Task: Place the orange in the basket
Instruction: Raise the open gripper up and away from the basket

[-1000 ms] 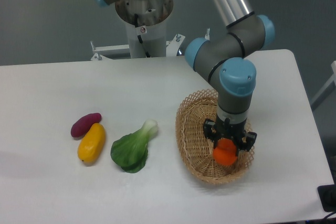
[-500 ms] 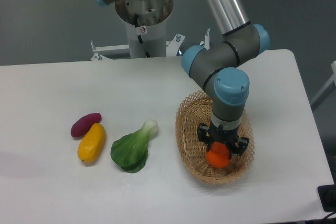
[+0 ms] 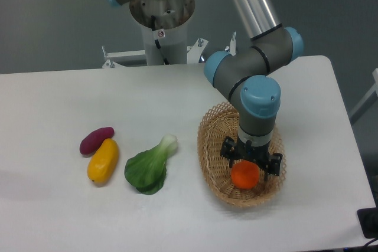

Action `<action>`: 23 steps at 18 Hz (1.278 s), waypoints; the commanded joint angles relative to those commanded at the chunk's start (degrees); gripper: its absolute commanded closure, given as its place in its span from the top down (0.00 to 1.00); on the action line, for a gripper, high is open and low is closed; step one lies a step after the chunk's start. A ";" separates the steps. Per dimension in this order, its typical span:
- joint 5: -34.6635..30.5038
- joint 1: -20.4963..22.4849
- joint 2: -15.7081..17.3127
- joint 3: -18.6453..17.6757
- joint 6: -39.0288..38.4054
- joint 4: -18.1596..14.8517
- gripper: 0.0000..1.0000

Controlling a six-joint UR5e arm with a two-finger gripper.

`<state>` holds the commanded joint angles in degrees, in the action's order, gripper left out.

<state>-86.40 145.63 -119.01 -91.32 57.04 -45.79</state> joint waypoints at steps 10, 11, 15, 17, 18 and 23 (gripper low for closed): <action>0.00 1.67 4.92 5.97 8.78 -8.95 1.00; -0.17 1.67 5.27 6.68 9.22 -10.44 1.00; -0.44 2.90 7.12 7.56 12.73 -13.70 1.00; -0.44 4.12 8.26 7.30 18.26 -14.15 1.00; -0.44 4.30 8.87 7.04 20.11 -14.24 1.00; -0.53 5.45 10.11 6.69 20.83 -16.17 1.00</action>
<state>-86.92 151.08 -108.90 -84.64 77.87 -61.96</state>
